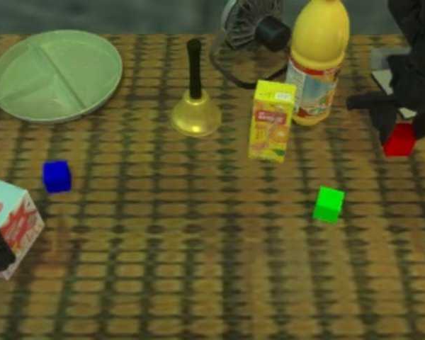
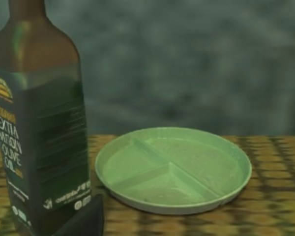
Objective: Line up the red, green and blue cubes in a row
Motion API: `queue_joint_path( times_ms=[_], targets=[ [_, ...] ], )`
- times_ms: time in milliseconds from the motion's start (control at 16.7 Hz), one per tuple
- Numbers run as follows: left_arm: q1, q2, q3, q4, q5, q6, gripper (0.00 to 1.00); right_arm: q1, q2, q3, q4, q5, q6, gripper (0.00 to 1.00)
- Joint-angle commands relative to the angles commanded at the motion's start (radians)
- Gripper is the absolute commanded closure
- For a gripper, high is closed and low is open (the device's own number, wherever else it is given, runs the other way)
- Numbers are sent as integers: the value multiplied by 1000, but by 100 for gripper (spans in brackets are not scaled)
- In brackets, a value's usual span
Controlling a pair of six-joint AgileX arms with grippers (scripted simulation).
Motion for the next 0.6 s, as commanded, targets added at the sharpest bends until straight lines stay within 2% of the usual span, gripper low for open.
queue_joint_path(
  times_ms=[180, 300, 420, 600],
  targets=[
    [0, 0, 0, 0, 0, 0, 0, 9, 8, 6, -2, 0, 16, 100],
    [0, 0, 0, 0, 0, 0, 0, 65, 22, 31, -16, 3, 72, 100],
    [0, 0, 0, 0, 0, 0, 0, 160, 39, 64, -38, 6, 168, 100],
    [0, 0, 0, 0, 0, 0, 0, 358, 67, 116, -78, 11, 370, 100]
  ],
)
